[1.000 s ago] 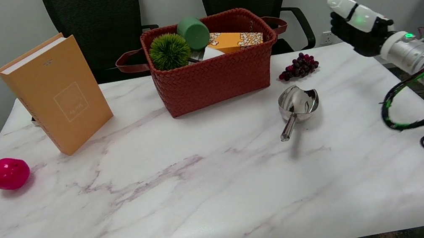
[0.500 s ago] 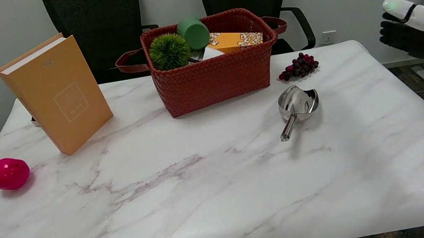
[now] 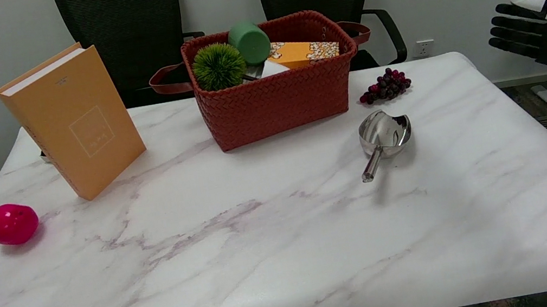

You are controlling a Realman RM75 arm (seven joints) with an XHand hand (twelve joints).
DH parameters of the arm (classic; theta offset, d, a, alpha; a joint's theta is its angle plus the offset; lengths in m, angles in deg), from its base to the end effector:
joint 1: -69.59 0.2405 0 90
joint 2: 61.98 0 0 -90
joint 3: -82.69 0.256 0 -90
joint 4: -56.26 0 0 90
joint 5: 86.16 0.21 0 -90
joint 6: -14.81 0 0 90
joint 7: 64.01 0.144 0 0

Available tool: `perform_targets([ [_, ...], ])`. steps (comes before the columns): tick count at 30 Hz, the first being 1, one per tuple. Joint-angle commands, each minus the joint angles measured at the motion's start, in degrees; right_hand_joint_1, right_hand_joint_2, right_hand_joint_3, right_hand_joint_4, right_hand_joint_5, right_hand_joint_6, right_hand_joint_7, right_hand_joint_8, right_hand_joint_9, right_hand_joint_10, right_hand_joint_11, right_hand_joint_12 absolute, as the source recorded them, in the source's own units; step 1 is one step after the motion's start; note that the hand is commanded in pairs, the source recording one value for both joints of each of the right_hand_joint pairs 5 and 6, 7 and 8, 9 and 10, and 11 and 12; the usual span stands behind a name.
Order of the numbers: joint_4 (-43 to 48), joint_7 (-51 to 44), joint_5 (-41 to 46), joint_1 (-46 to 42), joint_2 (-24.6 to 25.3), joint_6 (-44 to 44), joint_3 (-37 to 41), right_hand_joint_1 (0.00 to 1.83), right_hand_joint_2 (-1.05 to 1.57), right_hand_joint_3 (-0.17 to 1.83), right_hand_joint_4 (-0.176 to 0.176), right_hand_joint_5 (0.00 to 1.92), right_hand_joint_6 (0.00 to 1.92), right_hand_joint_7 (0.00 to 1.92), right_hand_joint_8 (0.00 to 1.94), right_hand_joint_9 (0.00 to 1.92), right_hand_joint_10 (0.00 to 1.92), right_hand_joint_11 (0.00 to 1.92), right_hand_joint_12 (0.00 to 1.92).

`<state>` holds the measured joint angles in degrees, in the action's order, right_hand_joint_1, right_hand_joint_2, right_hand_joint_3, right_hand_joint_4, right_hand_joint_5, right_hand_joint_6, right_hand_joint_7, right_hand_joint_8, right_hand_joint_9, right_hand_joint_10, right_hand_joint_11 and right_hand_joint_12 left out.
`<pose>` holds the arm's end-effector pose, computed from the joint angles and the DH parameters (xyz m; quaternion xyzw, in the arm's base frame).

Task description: Pick up the stainless steel scoop.

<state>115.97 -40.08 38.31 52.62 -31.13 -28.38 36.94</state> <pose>-0.1350 -0.2429 0.6329 0.3882 -0.5395 0.5267 0.5300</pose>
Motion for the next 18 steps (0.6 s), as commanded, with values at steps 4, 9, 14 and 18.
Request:
perform_targets([
  [4,-11.65,11.00,5.26,-2.76,-4.32,-23.32,-1.76,0.69,1.13,-0.03,0.000,0.00,0.00,0.00,0.00,0.00,0.00,0.00,0.00],
  [9,-20.95,11.83,4.43,6.42,-5.44,-34.93,-9.42,0.67,1.10,0.00,0.000,0.00,0.00,0.00,0.00,0.00,0.00,0.00,0.00],
  [14,-22.40,11.83,2.60,7.63,-5.80,-40.99,-8.89,0.67,1.11,0.00,0.000,0.00,0.00,0.00,0.00,0.00,0.00,0.00,0.00],
  [18,-21.21,11.85,-2.23,7.74,-5.87,-47.01,-6.05,0.65,1.17,-0.04,0.000,0.00,0.00,0.00,0.00,0.00,0.00,0.00,0.00],
])
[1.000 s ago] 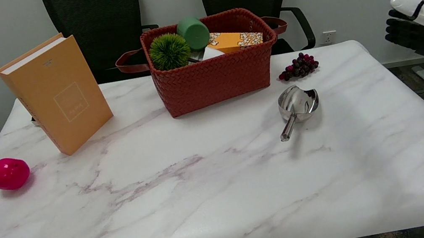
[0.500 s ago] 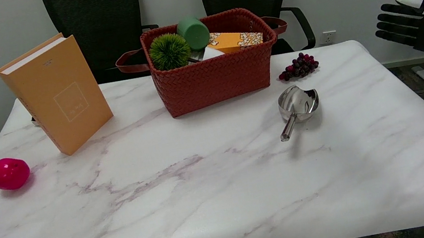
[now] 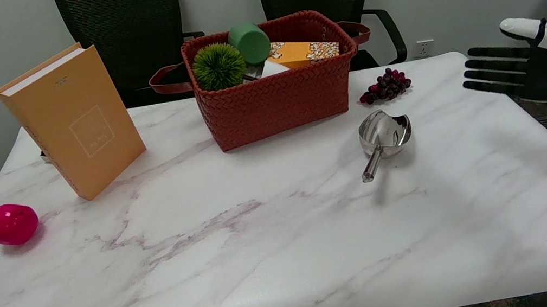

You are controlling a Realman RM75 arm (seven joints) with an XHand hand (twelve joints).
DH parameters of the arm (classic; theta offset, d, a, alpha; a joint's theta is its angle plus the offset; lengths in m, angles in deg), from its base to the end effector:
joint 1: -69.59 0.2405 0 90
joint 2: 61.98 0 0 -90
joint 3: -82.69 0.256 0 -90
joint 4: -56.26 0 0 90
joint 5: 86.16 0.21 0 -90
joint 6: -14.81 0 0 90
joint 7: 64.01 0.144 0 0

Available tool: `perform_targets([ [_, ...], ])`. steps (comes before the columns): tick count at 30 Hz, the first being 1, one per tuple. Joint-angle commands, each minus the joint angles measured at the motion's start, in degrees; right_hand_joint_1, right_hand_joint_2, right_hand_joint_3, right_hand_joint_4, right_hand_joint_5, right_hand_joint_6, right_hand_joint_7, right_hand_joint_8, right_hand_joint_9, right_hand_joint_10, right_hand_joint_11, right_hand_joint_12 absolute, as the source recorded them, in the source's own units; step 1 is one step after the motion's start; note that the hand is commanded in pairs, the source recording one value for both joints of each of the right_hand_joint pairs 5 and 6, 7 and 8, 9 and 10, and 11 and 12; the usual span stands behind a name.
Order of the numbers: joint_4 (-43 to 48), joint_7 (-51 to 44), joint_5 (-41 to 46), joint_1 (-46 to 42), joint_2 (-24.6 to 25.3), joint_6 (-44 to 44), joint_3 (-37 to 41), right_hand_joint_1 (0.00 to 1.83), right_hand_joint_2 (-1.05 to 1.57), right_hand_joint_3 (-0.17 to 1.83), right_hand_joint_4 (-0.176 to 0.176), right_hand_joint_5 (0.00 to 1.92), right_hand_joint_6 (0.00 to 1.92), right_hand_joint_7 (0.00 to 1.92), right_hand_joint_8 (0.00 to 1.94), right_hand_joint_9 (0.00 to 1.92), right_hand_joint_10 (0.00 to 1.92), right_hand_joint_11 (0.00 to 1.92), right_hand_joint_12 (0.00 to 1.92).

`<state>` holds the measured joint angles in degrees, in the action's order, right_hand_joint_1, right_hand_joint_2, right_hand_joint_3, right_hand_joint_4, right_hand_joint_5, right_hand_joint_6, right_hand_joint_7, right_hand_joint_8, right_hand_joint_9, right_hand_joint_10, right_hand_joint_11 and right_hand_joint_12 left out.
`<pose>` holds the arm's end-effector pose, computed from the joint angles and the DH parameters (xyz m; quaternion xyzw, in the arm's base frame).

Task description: Pick up the stainless steel scoop.

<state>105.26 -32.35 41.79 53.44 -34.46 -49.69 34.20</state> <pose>-0.1585 -0.2257 0.6157 0.3276 -0.6862 0.4831 0.4341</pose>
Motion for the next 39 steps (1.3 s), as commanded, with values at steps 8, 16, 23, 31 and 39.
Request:
perform_targets([
  [8,-12.88,4.17,-7.92,6.48,-2.29,-31.47,-2.54,0.64,1.22,-0.06,0.000,0.00,0.00,0.00,0.00,0.00,0.00,0.00,0.00],
  [16,-13.51,5.30,-7.89,6.33,-2.29,-33.58,-2.71,0.61,1.24,-0.05,0.000,0.00,0.00,0.00,0.00,0.00,0.00,0.00,0.00],
  [23,-11.68,7.05,-7.08,6.12,-0.51,-34.76,-3.92,0.58,1.25,-0.01,0.000,0.00,0.00,0.03,0.03,0.00,0.00,0.00,0.00],
  [31,-10.17,9.60,-6.23,6.35,2.97,-32.56,-4.91,0.51,1.27,-0.03,0.000,0.00,0.00,0.07,0.07,0.00,0.00,0.00,0.00],
  [39,-10.55,8.73,-6.16,6.40,3.63,-29.67,-9.50,0.43,1.34,-0.17,0.000,0.00,0.00,0.00,0.00,0.00,0.00,0.00,0.00],
])
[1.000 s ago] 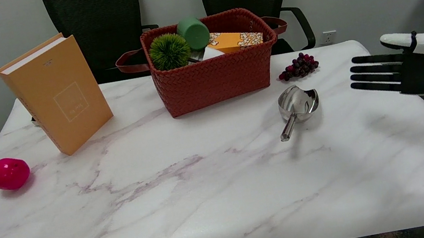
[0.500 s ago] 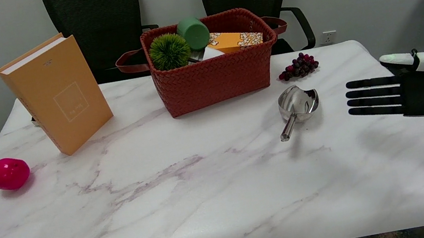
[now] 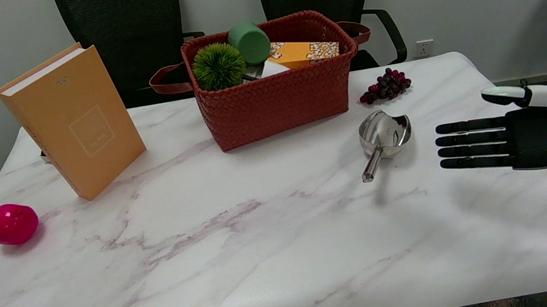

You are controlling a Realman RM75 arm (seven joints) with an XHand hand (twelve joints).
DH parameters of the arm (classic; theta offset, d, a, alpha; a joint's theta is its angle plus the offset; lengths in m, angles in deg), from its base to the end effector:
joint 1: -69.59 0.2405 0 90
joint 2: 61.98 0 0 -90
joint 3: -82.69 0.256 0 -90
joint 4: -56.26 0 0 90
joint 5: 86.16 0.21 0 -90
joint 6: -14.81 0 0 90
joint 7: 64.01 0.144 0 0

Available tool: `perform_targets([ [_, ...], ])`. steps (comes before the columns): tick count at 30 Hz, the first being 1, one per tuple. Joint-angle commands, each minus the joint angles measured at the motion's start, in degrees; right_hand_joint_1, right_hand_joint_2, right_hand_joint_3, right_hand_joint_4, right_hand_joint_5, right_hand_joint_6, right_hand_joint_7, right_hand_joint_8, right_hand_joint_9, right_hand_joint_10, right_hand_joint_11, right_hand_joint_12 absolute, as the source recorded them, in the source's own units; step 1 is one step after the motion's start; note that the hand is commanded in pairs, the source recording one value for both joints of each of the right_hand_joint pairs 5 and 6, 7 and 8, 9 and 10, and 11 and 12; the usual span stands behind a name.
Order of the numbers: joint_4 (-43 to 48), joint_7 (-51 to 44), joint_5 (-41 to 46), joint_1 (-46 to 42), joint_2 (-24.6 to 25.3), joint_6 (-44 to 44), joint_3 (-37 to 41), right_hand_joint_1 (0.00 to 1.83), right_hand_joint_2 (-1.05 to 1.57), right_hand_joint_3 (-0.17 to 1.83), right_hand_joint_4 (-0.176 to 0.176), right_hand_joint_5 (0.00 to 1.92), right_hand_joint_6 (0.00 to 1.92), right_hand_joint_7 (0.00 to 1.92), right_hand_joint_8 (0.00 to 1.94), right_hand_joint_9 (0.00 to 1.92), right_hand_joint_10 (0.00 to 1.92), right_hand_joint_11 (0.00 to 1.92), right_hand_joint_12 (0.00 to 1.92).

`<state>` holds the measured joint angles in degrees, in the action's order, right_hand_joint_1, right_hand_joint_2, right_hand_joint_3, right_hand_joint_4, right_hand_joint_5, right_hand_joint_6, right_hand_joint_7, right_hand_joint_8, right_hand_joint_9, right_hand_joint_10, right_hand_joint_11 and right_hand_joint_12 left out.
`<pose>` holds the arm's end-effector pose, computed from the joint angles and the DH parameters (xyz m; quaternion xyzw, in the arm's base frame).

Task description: Pick up the stainless steel scoop.

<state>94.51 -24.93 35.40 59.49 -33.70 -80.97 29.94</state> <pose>-0.1973 -0.1854 0.5658 0.2338 -0.8557 0.3488 0.3023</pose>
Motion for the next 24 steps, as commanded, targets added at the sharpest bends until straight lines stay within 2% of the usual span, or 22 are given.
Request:
perform_targets([
  [1,0.03,1.31,0.24,0.35,3.09,1.96,-5.19,0.42,1.33,-0.17,0.000,0.00,0.00,0.00,0.00,0.00,0.00,0.00,0.00],
  [15,0.60,1.75,0.32,0.88,7.30,5.29,-5.87,0.33,1.40,-0.17,0.000,0.00,0.00,0.00,0.00,0.00,0.00,0.00,0.00],
  [24,3.02,2.19,2.52,1.42,8.04,8.60,-10.84,0.30,1.44,-0.17,0.000,0.00,0.00,0.00,0.00,0.00,0.00,0.00,0.00],
])
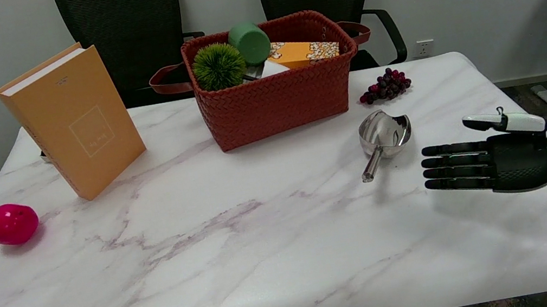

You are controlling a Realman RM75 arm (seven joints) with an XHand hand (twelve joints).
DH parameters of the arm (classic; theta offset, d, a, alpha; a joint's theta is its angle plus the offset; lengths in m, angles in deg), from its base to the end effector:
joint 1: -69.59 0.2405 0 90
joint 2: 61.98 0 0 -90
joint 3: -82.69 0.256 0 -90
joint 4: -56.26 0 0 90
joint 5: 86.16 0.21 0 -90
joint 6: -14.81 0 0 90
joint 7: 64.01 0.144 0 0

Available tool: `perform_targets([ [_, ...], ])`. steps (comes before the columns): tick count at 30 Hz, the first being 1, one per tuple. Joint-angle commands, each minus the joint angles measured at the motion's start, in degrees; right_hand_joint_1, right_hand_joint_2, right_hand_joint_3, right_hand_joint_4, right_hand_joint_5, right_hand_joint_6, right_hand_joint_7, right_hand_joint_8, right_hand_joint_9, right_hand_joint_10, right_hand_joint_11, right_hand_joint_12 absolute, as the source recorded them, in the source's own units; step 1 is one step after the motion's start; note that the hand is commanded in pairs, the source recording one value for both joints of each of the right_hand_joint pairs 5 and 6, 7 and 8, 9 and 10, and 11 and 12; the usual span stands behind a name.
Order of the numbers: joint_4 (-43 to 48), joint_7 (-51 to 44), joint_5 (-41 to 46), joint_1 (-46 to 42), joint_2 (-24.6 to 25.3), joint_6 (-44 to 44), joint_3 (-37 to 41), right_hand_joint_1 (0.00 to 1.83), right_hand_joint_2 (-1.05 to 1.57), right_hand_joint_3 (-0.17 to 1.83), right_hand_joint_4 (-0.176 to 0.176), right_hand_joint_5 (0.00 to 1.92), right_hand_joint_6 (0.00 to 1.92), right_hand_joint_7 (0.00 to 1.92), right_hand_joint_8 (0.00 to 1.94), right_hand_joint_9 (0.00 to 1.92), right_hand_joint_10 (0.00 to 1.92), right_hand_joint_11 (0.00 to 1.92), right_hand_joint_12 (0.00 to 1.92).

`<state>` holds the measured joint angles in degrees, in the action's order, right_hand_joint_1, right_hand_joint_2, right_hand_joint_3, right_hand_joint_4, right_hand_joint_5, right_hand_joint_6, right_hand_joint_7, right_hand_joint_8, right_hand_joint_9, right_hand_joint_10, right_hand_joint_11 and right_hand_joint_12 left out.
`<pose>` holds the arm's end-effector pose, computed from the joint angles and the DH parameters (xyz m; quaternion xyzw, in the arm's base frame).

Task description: Pick up the stainless steel scoop.

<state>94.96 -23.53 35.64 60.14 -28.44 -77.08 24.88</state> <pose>-0.2407 -0.1869 0.5459 0.1833 -0.8692 0.3633 0.2809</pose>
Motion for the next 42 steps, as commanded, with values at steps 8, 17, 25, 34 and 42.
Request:
perform_targets([
  [8,5.33,1.35,4.02,1.00,2.79,7.73,-9.70,0.29,1.46,-0.17,0.000,0.00,0.00,0.00,0.00,0.00,0.00,0.00,0.00],
  [17,6.49,1.43,4.23,1.14,4.07,10.04,-11.01,0.29,1.46,-0.17,0.000,0.00,0.00,0.00,0.00,0.00,0.00,0.00,0.00],
  [25,6.62,1.43,4.23,1.44,4.69,12.06,-11.73,0.29,1.46,-0.17,0.000,0.00,0.00,0.00,0.00,0.00,0.00,0.00,0.00],
  [34,7.04,2.84,4.23,4.06,5.74,13.94,-14.91,0.29,1.46,-0.17,0.000,0.00,0.00,0.00,0.00,0.00,0.00,0.00,0.00],
  [42,3.63,3.24,4.19,10.24,6.94,13.40,-20.45,0.29,1.46,-0.17,0.000,0.00,0.00,0.00,0.00,0.00,0.00,0.00,0.00],
])
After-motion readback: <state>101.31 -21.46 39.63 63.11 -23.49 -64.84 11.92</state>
